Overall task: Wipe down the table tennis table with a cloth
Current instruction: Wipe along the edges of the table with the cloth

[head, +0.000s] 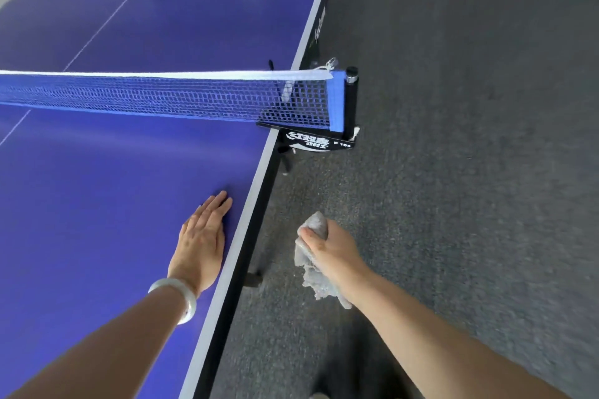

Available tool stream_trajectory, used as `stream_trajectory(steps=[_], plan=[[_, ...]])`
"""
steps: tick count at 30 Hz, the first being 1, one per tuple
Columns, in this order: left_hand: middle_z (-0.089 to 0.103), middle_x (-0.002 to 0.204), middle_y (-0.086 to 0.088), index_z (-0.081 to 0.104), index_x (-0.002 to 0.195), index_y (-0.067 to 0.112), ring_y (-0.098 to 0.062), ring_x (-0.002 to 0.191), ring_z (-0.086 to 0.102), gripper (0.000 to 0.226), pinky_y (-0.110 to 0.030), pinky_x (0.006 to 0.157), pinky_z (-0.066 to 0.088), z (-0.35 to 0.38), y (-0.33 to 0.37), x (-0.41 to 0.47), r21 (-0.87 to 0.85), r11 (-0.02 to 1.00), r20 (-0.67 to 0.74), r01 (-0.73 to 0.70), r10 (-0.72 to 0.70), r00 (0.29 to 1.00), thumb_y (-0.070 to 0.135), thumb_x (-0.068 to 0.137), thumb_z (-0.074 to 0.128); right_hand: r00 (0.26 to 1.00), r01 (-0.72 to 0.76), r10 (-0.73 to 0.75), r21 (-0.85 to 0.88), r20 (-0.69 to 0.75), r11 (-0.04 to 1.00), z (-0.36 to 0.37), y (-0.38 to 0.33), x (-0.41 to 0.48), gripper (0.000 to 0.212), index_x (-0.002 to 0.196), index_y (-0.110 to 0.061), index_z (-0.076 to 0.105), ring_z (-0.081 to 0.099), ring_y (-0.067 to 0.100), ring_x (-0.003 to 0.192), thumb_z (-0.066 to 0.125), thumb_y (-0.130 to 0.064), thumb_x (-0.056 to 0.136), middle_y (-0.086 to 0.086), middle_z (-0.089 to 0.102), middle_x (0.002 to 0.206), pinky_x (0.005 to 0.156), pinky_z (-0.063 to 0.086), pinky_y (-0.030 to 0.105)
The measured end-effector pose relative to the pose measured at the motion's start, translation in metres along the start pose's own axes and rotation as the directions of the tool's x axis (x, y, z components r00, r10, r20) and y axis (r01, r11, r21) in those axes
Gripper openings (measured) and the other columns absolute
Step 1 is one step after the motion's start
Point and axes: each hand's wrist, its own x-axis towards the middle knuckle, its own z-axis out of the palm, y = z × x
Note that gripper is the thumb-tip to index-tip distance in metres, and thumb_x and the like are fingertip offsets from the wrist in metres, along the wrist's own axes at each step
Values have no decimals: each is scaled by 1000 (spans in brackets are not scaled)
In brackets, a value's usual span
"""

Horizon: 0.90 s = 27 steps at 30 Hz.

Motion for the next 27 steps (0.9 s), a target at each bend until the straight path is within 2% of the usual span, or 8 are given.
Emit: stream_trajectory(steps=[2,6,9,14,18,21,24,27], plan=[[22,160,12,33,151,25,-17,148,20,54,-38,120,17,-1,2,0,19,999,34,32,-33,999,5,101,35,1000,9,-9,-7,-26,1000,-30,-1,-8,14,94,-23,61,63,4,77,61,-37,96,-6,66,88,55,45,14],[17,163,4,26,154,19,-25,149,19,64,-43,119,21,-6,13,4,186,978,101,90,-110,989,0,95,41,999,27,-29,-144,-17,989,-75,-7,-26,16,97,-22,60,63,8,85,59,-38,96,-8,65,90,64,44,14],[11,164,-1,19,156,16,-25,149,14,64,-40,117,22,-14,35,9,300,941,144,159,-210,967,11,96,41,998,54,-61,-186,-34,981,-99,-26,-27,15,96,-19,60,60,6,81,60,-35,96,-8,64,88,58,40,6],[38,137,-5,43,136,16,-27,122,39,39,-34,100,35,-25,93,44,247,904,118,349,-385,915,16,97,43,990,132,-139,-220,-13,967,-135,-90,3,14,97,-20,63,64,8,83,61,-34,95,-6,69,91,61,42,10],[56,117,3,58,117,22,-21,114,52,26,-30,94,37,-56,129,82,130,956,172,265,-285,943,31,104,38,982,191,-183,-256,53,948,-159,-149,41,8,93,-25,61,62,-2,76,62,-33,96,-8,68,90,57,41,6],[59,107,8,57,109,27,-18,107,57,25,-30,85,43,-90,160,106,92,975,200,200,-215,956,33,104,34,972,234,-208,-380,111,895,-175,-187,67,14,99,-21,62,63,6,86,60,-35,95,-5,68,94,68,45,18],[59,118,16,55,121,33,-12,113,56,27,-28,91,44,-123,189,134,12,995,262,100,-99,960,35,104,35,967,251,-209,-410,144,877,-193,-217,87,17,100,-22,63,64,6,87,59,-38,95,-7,69,94,74,48,24],[55,130,21,52,131,36,-6,120,51,31,-22,97,39,-154,216,166,-40,999,204,36,-27,979,33,104,35,970,230,-187,-342,156,911,-208,-238,108,18,99,-25,64,66,4,86,60,-41,94,-9,71,94,76,50,20]])
